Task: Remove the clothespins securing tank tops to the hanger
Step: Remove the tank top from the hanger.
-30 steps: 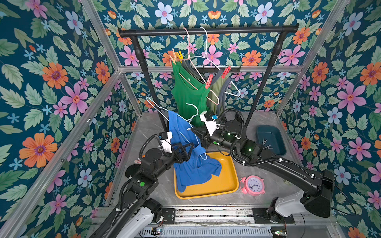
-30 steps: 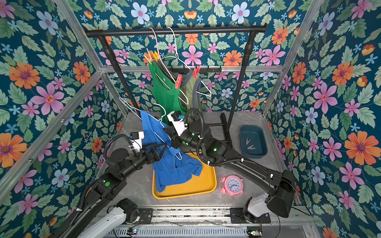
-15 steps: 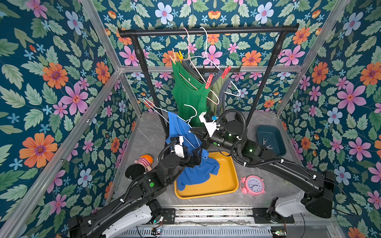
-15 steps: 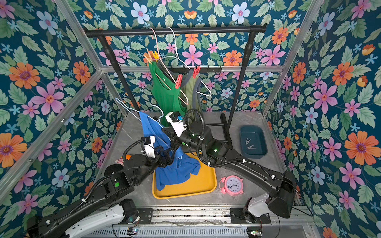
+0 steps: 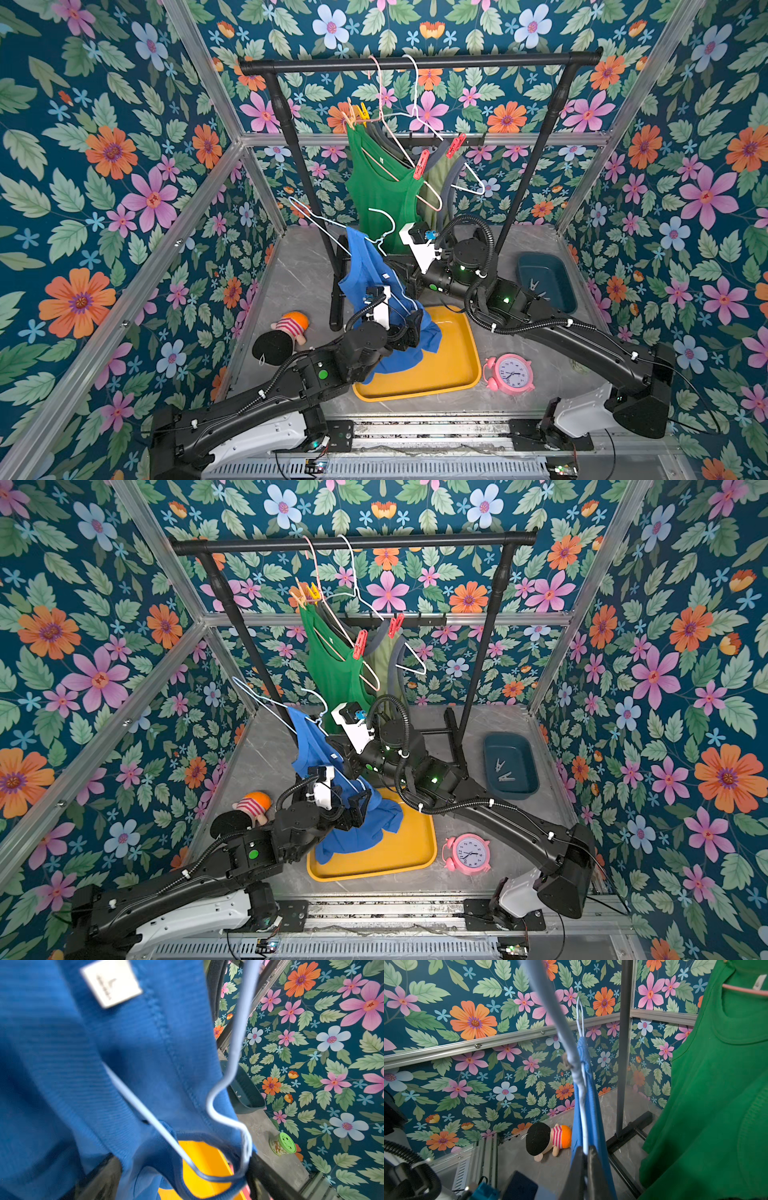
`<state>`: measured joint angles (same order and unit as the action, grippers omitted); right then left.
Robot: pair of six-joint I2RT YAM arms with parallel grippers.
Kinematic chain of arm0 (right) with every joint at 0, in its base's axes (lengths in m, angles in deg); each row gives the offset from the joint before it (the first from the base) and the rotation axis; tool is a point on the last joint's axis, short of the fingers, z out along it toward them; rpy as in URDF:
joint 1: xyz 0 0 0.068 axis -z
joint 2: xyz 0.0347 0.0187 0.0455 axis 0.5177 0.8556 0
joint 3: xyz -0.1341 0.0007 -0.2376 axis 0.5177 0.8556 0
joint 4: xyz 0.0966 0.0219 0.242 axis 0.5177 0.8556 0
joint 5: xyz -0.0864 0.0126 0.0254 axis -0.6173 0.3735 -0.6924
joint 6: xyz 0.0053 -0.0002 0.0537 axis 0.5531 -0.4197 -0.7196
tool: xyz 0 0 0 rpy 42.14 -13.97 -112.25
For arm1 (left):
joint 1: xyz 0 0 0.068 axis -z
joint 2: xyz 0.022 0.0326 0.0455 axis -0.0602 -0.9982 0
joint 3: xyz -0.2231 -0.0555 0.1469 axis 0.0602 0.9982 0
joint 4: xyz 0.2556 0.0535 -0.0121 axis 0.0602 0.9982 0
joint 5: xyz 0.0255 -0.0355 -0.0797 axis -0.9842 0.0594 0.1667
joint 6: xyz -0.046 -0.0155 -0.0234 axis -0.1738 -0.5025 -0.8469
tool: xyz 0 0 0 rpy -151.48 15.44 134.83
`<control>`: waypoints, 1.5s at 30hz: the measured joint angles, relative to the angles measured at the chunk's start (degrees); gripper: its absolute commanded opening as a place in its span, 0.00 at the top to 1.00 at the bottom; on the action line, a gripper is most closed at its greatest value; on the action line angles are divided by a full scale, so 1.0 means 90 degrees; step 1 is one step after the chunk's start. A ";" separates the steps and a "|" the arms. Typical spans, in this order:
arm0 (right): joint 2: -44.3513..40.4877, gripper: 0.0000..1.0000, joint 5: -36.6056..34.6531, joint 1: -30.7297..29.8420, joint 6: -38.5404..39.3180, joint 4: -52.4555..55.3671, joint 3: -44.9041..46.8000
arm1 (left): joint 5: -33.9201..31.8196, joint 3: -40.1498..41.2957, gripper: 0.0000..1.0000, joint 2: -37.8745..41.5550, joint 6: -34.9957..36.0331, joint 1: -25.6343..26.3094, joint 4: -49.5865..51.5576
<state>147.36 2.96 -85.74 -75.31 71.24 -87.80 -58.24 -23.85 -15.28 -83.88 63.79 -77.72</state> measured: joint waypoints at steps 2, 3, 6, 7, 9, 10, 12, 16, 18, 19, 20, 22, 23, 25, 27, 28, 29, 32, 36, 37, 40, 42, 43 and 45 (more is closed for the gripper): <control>0.0022 1.00 -0.0002 0.0000 0.0027 0.0000 -0.0044 | -0.0168 0.0027 0.08 0.0044 -0.0002 0.0170 0.0017; 0.0029 1.00 -0.0002 0.0000 0.0036 0.0002 -0.0063 | -0.0260 0.0044 0.08 0.0073 -0.0005 0.0250 0.0044; 0.0029 1.00 -0.0005 0.0000 0.0053 0.0005 -0.0070 | -0.0488 0.0046 0.09 0.0104 -0.0022 0.0423 0.0182; 0.0029 1.00 -0.0007 0.0000 0.0056 0.0005 -0.0075 | -0.0578 0.0044 0.09 0.0104 -0.0029 0.0486 0.0238; 0.0029 1.00 -0.0005 0.0000 0.0061 0.0053 -0.0102 | -0.0770 0.0017 0.09 0.0119 -0.0049 0.0622 0.0362; 0.0027 1.00 -0.0005 0.0002 0.0075 0.0056 -0.0107 | -0.0879 -0.0002 0.09 0.0153 -0.0051 0.0690 0.0430; 0.0017 1.00 -0.0005 0.0000 0.0102 0.0134 -0.0124 | -0.1088 -0.0080 0.09 0.0253 -0.0078 0.0772 0.0605; -0.0109 1.00 -0.0024 0.0002 0.0172 0.0406 -0.0124 | -0.1615 -0.0325 0.08 0.0614 -0.0148 0.0784 0.0971; -0.0185 1.00 -0.0024 0.0005 0.0219 0.0619 -0.0158 | -0.1831 -0.0464 0.08 0.0770 -0.0143 0.0789 0.1090; -0.0216 1.00 -0.0022 0.0005 0.0243 0.0738 -0.0194 | -0.1931 -0.0554 0.08 0.0797 -0.0129 0.0792 0.1122; -0.0231 1.00 -0.0022 0.0005 0.0277 0.0850 -0.0226 | -0.2025 -0.0651 0.08 0.0809 -0.0032 0.0792 0.1151; -0.0250 1.00 -0.0019 0.0005 0.0335 0.1180 -0.0362 | -0.2227 -0.0901 0.07 0.0712 0.0070 0.0792 0.1224; -0.0250 1.00 -0.0007 0.0005 0.0335 0.1294 -0.0415 | -0.2295 -0.0971 0.07 0.0656 0.0189 0.0789 0.1209; -0.0250 1.00 0.0005 0.0002 0.0352 0.1486 -0.0486 | -0.2390 -0.1049 0.07 0.0551 0.0253 0.0794 0.1285; -0.0226 1.00 0.0024 0.0002 0.0384 0.1982 -0.0712 | -0.2591 -0.1314 0.07 0.0260 0.0381 0.0826 0.1392; -0.0226 1.00 0.0022 0.0005 0.0403 0.2227 -0.0818 | -0.2698 -0.1426 0.07 0.0134 0.0435 0.0833 0.1316; -0.0226 1.00 0.0024 0.0002 0.0444 0.2429 -0.0913 | -0.2769 -0.1472 0.07 0.0066 0.0478 0.0862 0.1328; -0.0226 1.00 0.0022 0.0002 0.0537 0.3150 -0.1217 | -0.3118 -0.1588 0.07 -0.0032 0.0508 0.0967 0.1372; -0.0304 1.00 -0.0005 0.0000 0.0588 0.3842 -0.1302 | -0.3519 -0.1707 0.07 -0.0138 0.0641 0.1059 0.1377; -0.0342 1.00 -0.0034 0.0000 0.0597 0.4019 -0.1302 | -0.3619 -0.1729 0.07 -0.0170 0.0644 0.1093 0.1382; -0.0447 1.00 -0.0124 0.0002 0.0600 0.4418 -0.1304 | -0.3820 -0.1744 0.07 -0.0221 0.0663 0.1163 0.1384; -0.0481 1.00 -0.0143 0.0002 0.0600 0.4668 -0.1350 | -0.3910 -0.1749 0.07 -0.0287 0.0665 0.1178 0.1384; -0.0491 1.00 -0.0143 0.0000 0.0600 0.4787 -0.1384 | -0.3946 -0.1749 0.07 -0.0321 0.0665 0.1190 0.1389; -0.0498 1.00 -0.0141 -0.0002 0.0600 0.5000 -0.1452 | -0.3995 -0.1744 0.06 -0.0376 0.0665 0.1197 0.1401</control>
<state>142.88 1.70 -85.76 -69.91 116.24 -100.87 -94.20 -39.54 -18.67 -77.89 74.57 -65.11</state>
